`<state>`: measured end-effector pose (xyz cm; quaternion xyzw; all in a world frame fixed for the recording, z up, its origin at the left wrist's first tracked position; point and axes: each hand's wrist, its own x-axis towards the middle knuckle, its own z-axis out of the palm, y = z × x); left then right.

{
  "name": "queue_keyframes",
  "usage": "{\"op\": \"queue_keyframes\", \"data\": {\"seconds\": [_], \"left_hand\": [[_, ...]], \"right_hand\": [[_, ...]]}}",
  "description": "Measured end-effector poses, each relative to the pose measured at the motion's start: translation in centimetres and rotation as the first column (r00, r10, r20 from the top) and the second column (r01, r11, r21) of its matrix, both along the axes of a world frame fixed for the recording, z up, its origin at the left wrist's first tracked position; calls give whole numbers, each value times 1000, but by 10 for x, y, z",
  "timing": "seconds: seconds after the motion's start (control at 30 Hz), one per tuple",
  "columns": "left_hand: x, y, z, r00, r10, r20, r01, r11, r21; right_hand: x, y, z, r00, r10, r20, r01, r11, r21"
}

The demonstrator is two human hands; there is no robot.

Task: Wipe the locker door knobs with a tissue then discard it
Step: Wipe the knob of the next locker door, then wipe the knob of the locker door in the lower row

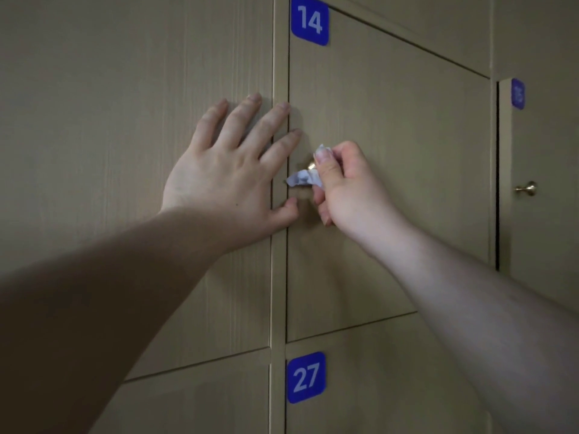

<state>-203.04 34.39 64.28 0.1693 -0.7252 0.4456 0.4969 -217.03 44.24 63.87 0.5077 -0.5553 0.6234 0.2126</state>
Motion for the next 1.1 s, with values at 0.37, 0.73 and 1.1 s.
{"op": "queue_keyframes", "data": {"seconds": [0.37, 0.73, 1.1], "left_hand": [[0, 5, -18, 1000, 20, 17, -20, 999, 33], [6, 4, -107, 994, 47, 95, -47, 999, 2], [-3, 14, -174, 997, 56, 60, -62, 992, 110]], "right_hand": [[-2, 15, -17, 968, 227, 106, -232, 972, 28], [-4, 26, -54, 988, 149, -29, -144, 979, 145], [-17, 53, -161, 948, 256, -188, -141, 870, 473]]}}
